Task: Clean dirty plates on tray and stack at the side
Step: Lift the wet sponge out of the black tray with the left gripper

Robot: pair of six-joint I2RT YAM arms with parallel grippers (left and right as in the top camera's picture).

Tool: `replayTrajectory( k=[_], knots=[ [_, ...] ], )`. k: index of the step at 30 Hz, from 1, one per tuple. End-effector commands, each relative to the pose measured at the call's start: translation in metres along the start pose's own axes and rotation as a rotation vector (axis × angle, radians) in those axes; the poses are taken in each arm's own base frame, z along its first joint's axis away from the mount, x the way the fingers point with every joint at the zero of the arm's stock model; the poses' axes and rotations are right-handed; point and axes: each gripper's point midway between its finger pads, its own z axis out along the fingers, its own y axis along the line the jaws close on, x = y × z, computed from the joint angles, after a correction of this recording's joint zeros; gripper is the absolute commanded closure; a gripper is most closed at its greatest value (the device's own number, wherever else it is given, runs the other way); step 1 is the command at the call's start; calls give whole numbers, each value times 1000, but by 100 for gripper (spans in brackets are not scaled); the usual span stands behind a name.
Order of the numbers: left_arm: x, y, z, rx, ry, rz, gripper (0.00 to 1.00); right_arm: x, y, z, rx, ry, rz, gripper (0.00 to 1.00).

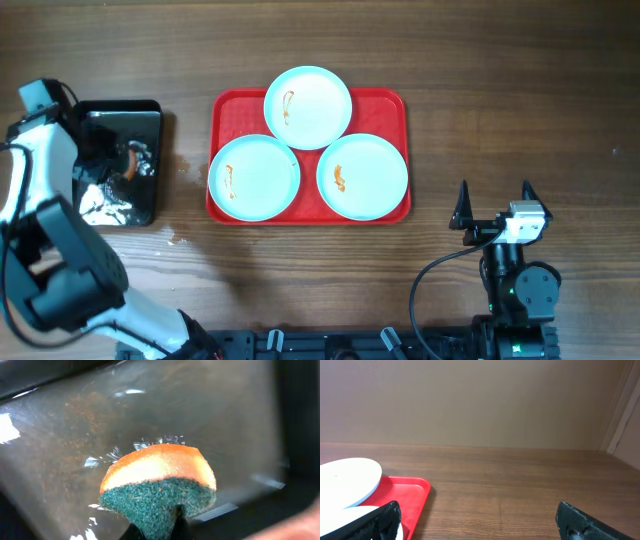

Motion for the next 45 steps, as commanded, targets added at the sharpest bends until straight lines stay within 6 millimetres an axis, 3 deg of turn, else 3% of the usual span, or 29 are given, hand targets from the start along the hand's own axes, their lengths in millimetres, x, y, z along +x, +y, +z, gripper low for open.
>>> replayTrajectory(
  k=[1,5,8,16,18,21,27,29,32,35,38,41,45],
  knots=[
    [5,-22,-43,155,3,7,96,-3,1,-1,-6,-13,-4,0],
    [6,-31,-71,231,-24,45,96,-3,1,-1,-6,-13,-5,0],
    [3,-34,-76,244,-60,170,96,-3,1,-1,-6,-13,-5,0],
    [14,-22,-34,222,-41,252,96,-3,1,-1,-6,-13,-4,0],
    [15,-23,-35,227,-40,254,96,-3,1,-1,-6,-13,-5,0],
    [14,-30,-51,281,-53,257,96,-3,1,-1,-6,-13,-4,0],
    [5,-51,-108,432,-168,283,96,-3,1,-1,-6,-13,-4,0],
    [-2,-52,-118,434,-219,286,96,-3,1,-1,-6,-13,-4,0],
    [-13,-39,-107,341,-263,268,96,-3,1,-1,-6,-13,-5,0],
    [-14,-21,-62,235,-232,269,96,-3,1,-1,-6,-13,-4,0],
    [-8,-16,-35,203,-183,267,96,-3,1,-1,-6,-13,-5,0],
    [-7,-19,-33,220,-173,269,96,-3,1,-1,-6,-13,-4,0],
    [3,-48,-60,401,-152,313,96,-3,1,-1,-6,-13,-4,0]
  ],
)
